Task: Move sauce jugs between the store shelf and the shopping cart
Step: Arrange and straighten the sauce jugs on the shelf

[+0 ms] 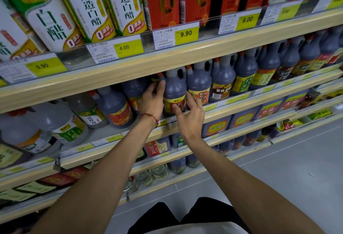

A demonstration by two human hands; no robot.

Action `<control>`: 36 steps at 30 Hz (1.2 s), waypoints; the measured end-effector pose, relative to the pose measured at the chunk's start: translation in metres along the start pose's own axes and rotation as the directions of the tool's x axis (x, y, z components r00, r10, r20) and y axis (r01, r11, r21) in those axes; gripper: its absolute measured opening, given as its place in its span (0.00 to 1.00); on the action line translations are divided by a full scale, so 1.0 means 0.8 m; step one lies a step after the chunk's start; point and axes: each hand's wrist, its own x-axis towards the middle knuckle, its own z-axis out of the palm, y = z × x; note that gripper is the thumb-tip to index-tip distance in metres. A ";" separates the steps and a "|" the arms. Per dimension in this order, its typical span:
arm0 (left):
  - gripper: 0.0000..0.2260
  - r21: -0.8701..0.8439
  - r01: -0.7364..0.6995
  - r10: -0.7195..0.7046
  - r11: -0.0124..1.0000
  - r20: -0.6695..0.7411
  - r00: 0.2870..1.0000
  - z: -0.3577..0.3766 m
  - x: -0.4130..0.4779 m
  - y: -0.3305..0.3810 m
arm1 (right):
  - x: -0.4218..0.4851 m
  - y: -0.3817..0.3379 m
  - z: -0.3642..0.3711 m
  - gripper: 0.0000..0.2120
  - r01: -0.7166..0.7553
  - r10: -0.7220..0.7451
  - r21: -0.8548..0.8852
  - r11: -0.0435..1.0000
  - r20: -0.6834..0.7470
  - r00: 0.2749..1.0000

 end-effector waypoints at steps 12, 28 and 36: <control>0.16 -0.047 0.007 -0.006 0.999 0.023 1.000 -0.001 -0.016 0.011 | 0.002 0.002 -0.006 0.30 0.002 -0.002 0.010 1.000 0.045 0.999; 0.16 0.279 -0.179 0.223 0.944 -0.137 0.965 -0.127 -0.059 -0.031 | -0.030 -0.043 0.065 0.33 0.010 -0.028 0.040 0.999 0.463 0.886; 0.18 0.288 -0.220 0.243 0.932 -0.045 0.969 -0.143 -0.055 -0.033 | 0.009 -0.045 0.131 0.44 -0.029 0.063 -0.083 0.996 0.441 0.895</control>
